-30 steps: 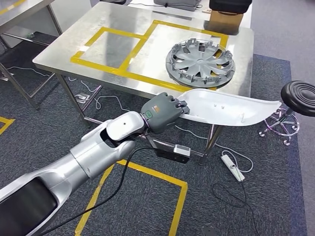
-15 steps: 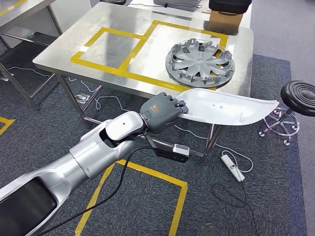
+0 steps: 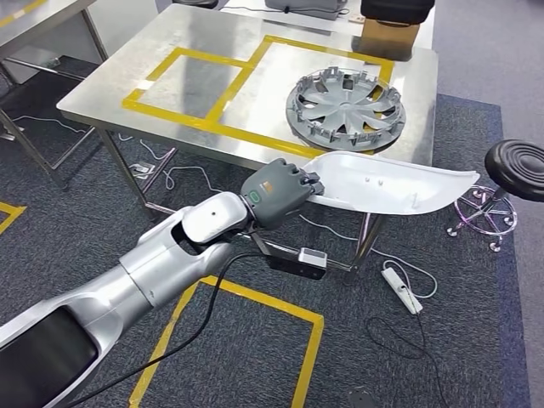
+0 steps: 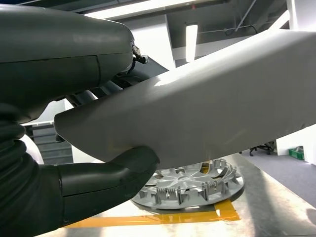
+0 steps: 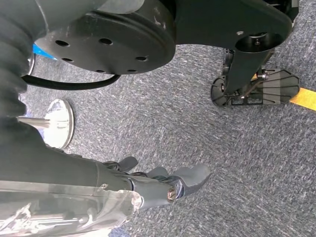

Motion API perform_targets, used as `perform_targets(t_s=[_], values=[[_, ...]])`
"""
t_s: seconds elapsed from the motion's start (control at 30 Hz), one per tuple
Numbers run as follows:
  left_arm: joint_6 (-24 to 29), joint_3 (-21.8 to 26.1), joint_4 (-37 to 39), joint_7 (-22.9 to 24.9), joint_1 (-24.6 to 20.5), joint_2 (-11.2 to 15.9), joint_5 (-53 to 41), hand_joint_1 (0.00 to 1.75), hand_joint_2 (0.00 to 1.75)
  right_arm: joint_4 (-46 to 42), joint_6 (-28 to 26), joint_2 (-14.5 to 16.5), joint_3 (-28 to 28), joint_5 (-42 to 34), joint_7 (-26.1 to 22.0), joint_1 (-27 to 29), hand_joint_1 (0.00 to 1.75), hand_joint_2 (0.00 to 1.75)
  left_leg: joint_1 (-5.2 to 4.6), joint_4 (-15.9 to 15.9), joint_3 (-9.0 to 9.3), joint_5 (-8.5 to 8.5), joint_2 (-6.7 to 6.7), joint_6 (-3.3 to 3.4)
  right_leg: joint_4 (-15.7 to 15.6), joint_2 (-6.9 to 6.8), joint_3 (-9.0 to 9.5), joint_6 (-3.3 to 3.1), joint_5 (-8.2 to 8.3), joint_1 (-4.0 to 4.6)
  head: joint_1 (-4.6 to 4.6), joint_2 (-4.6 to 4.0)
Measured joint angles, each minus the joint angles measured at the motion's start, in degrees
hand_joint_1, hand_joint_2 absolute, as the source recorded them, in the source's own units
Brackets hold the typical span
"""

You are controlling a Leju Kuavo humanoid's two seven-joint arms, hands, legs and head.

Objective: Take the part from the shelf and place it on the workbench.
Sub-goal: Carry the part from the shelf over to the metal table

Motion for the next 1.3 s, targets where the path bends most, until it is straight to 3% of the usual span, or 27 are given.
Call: perform_targets(t_s=[1.3], values=[[0.0,0.1,0.2,0.5,0.0,0.0,-0.9,1.75,1.75,0.0,-0.6,0.0,0.0,0.2,-0.1,0.0,0.0,1.75,0.0,0.0,-0.01,0.0,0.0,-0.01,0.0,0.0,-0.02,0.0,0.0,0.0,0.0,0.0]])
